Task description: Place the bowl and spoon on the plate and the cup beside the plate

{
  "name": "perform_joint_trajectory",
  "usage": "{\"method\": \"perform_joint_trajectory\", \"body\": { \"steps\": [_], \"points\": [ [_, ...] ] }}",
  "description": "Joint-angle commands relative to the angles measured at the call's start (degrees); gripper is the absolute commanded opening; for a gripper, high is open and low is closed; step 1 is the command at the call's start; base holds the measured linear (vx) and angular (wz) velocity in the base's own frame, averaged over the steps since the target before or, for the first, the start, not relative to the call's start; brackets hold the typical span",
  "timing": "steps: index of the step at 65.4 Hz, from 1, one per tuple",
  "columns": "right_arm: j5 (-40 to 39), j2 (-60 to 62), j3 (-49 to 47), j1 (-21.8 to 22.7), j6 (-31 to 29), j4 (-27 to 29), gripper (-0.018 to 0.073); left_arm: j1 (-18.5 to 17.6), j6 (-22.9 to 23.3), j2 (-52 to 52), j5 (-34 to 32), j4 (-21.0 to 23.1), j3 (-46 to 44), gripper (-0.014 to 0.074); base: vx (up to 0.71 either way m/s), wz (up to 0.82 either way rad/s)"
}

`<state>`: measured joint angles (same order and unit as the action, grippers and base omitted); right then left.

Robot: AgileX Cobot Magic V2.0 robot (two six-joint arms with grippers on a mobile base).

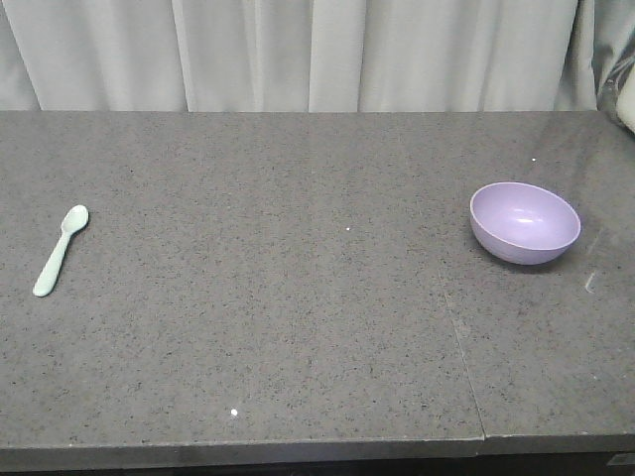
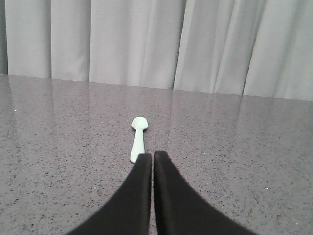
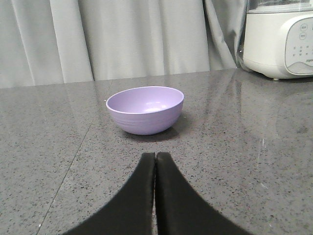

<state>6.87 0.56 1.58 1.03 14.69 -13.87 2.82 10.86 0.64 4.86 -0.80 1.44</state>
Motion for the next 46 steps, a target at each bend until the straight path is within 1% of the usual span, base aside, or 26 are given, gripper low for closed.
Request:
{"method": "perform_joint_trajectory", "body": {
  "steps": [1,46],
  "points": [
    [-4.4,0.61,0.92,0.07,-0.53,-0.33,-0.0006,-0.06,0.46,-0.29,-4.07,0.01,1.62,-0.0006,0.02,0.0],
    [-4.4,0.61,0.92,0.07,-0.53,-0.33,-0.0006,-0.06,0.46,-0.29,-4.07,0.01,1.62,-0.0006,0.02,0.0]
  ]
}}
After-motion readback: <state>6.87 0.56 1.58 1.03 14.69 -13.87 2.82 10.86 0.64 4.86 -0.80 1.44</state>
